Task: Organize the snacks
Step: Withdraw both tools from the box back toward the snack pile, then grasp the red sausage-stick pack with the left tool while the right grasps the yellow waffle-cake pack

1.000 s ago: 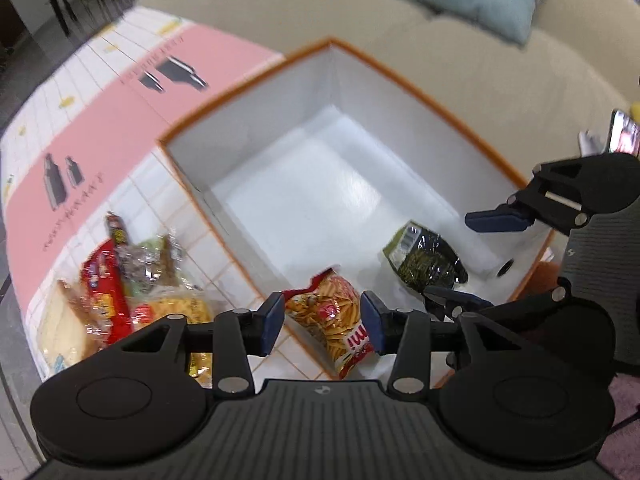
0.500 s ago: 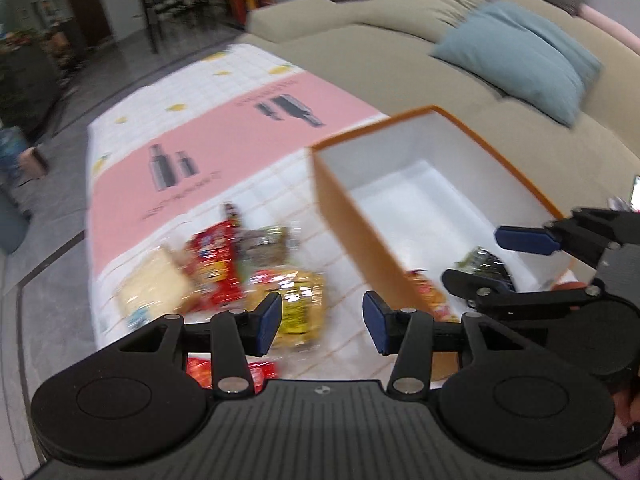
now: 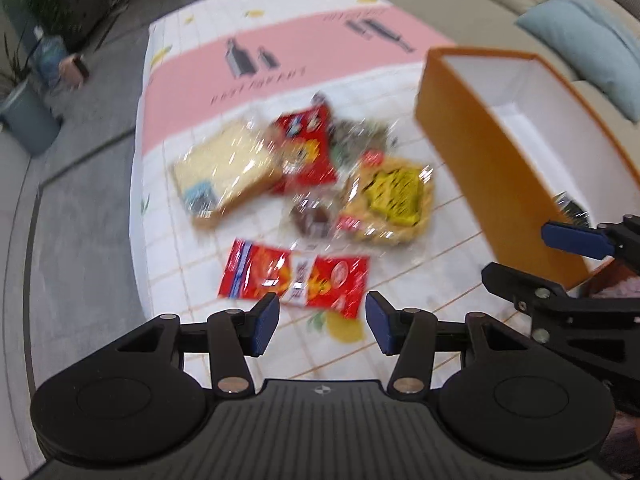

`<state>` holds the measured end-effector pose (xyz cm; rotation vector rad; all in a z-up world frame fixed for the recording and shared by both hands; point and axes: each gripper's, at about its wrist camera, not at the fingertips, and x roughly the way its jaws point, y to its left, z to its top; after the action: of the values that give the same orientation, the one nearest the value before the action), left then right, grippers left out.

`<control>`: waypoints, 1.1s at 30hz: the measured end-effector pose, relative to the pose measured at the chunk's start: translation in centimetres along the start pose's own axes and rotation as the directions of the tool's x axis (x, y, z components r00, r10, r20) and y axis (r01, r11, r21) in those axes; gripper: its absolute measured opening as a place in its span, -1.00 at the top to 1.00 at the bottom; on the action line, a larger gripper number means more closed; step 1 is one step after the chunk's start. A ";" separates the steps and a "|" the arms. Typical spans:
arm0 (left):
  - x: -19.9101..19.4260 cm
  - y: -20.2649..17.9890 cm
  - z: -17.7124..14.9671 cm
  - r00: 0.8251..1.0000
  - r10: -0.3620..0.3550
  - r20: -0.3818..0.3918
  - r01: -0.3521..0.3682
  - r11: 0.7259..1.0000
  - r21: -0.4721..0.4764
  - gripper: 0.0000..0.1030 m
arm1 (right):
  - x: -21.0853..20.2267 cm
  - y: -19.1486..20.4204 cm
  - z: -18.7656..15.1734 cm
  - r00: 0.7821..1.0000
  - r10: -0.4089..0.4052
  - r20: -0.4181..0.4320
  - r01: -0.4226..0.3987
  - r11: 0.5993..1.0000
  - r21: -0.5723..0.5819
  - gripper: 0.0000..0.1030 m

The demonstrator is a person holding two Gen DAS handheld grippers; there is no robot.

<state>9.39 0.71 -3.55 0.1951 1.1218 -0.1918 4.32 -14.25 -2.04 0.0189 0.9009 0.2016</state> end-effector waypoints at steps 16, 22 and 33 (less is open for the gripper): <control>7.7 6.1 0.2 0.985 0.005 -0.174 -0.064 0.941 -0.334 -0.15 | 8.2 3.3 1.1 0.997 -0.023 -0.080 0.009 0.985 -0.175 -0.39; 9.8 6.9 0.2 0.973 -0.023 -0.228 -0.069 0.918 -0.390 -0.15 | 11.0 4.3 1.8 0.998 -0.049 -0.047 0.030 0.941 -0.337 -0.44; 11.4 6.5 0.9 0.971 -0.061 -0.233 -0.045 0.905 -0.424 -0.44 | 14.4 5.5 2.0 0.997 -0.074 -0.020 0.053 0.858 -0.511 -0.75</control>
<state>16.63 6.19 -13.08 -0.1844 1.3792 0.0779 13.67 -6.06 -11.46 -0.5124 0.8625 0.3762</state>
